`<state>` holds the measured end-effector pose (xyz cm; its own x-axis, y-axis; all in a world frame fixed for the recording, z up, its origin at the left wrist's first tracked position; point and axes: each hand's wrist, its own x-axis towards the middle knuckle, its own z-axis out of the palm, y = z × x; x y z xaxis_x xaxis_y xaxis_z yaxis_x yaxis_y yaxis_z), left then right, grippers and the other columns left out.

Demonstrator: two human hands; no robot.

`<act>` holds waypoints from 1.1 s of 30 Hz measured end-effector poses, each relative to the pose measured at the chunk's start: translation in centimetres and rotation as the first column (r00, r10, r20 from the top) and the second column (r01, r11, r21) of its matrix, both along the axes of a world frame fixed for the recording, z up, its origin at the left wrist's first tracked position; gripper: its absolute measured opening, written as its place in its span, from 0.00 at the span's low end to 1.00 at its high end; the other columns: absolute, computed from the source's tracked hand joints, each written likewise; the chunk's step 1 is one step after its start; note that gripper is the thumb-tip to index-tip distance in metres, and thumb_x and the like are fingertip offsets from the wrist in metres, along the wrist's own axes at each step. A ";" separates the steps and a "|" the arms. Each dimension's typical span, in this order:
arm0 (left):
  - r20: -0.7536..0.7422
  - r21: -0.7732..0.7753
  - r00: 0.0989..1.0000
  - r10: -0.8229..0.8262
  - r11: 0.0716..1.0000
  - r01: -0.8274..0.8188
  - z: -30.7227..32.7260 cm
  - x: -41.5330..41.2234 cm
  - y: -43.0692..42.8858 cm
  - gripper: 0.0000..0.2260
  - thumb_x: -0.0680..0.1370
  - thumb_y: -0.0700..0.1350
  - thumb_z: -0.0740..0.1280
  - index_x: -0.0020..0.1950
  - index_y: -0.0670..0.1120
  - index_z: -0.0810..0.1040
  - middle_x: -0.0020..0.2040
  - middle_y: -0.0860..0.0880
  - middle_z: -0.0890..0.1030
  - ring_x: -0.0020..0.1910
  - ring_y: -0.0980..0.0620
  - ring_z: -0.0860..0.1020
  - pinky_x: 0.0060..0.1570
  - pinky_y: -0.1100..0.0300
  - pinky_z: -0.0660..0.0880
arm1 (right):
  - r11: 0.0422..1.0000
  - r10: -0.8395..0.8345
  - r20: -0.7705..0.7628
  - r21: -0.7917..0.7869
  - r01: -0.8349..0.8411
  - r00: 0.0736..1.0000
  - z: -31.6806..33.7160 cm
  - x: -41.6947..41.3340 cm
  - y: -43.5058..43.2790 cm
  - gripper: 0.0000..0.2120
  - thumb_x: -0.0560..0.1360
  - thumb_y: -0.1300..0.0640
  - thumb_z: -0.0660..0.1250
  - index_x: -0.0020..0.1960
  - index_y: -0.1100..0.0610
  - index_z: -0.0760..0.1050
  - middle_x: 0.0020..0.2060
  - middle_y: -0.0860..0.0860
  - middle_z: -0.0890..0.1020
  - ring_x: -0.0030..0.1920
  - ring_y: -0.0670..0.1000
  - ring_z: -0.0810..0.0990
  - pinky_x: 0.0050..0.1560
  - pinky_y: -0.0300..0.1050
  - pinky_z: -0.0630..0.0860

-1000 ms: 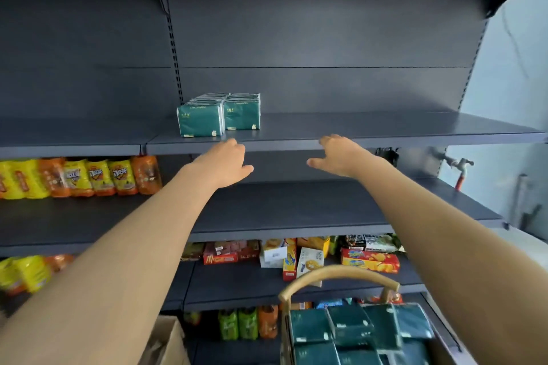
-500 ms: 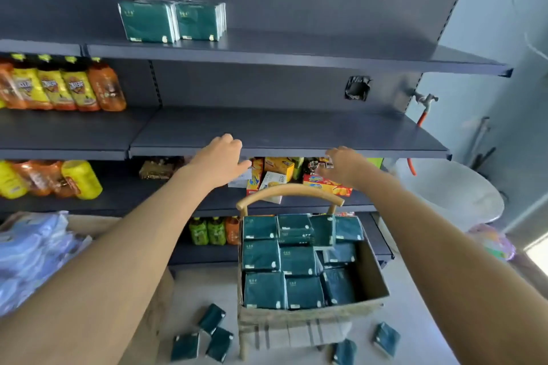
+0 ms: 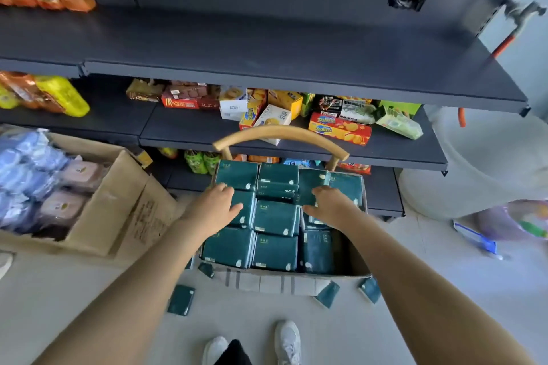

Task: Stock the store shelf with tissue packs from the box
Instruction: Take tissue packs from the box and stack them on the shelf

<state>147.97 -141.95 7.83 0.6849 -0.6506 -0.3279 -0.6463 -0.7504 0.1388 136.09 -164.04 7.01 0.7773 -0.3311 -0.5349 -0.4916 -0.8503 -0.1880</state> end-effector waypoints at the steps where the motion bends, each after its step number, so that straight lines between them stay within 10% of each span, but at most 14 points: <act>1: -0.021 0.021 1.000 0.009 1.000 -0.009 -1.1 -0.2 0.1 0.21 0.81 0.55 0.55 0.67 0.42 0.69 0.64 0.47 0.72 0.61 0.48 0.72 0.55 0.56 0.72 | 1.000 0.008 -0.015 0.014 -0.008 1.000 -1.1 0.0 0.0 0.28 0.79 0.45 0.58 0.71 0.63 0.63 0.65 0.60 0.71 0.65 0.59 0.70 0.62 0.51 0.71; 23: -0.064 0.235 0.970 -0.236 0.941 0.245 -13.9 1.4 2.6 0.25 0.74 0.56 0.67 0.67 0.47 0.69 0.63 0.48 0.69 0.63 0.48 0.67 0.60 0.53 0.63 | 0.971 -0.130 -0.191 0.173 0.164 0.973 -12.5 1.7 4.0 0.22 0.79 0.48 0.59 0.66 0.63 0.67 0.62 0.60 0.73 0.64 0.58 0.70 0.58 0.48 0.70; 33: -0.247 0.062 0.961 -0.122 0.988 0.141 -13.0 2.5 3.5 0.20 0.71 0.56 0.71 0.58 0.49 0.70 0.56 0.53 0.77 0.53 0.51 0.74 0.51 0.56 0.66 | 0.952 -0.215 -0.165 0.187 0.244 0.963 -12.0 1.7 4.3 0.23 0.80 0.49 0.59 0.69 0.63 0.66 0.64 0.60 0.73 0.63 0.58 0.72 0.58 0.47 0.71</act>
<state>150.52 -138.41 -5.14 0.4891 -0.6952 -0.5267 -0.6944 -0.6758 0.2471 137.77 -159.69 -5.01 0.6051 -0.3646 -0.7078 -0.7029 -0.6621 -0.2598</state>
